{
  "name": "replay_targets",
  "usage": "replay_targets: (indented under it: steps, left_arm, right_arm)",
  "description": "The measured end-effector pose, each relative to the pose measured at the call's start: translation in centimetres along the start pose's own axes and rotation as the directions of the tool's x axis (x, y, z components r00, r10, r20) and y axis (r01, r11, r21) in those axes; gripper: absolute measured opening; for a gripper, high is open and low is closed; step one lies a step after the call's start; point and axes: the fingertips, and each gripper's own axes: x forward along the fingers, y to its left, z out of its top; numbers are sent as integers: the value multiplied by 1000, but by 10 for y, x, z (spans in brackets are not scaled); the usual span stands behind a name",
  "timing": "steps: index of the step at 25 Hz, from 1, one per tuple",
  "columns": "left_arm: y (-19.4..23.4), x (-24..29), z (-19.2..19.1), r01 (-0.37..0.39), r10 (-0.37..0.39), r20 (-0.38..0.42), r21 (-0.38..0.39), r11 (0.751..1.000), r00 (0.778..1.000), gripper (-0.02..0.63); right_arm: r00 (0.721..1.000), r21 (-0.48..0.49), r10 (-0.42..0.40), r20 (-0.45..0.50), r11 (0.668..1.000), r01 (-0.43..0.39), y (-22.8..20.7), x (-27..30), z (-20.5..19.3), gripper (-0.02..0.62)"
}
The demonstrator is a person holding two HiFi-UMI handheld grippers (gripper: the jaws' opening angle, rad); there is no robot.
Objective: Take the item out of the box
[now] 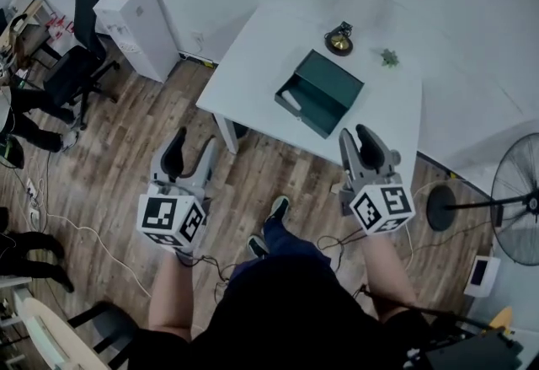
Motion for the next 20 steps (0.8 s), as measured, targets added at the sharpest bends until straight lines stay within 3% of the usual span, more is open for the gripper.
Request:
replay_targets:
  steps: [12,20]
  left_arm:
    - [-2,110,-12,90,-83,-104,68,994,991,247]
    - [-19,183,-15,163,-150,-141,86,983,979,247]
  right_arm:
    - [1000,82,7,-7,997,-7,-46,97,-19,144]
    - [1000,79,7,-18,997,-6,-81,129,-14,143]
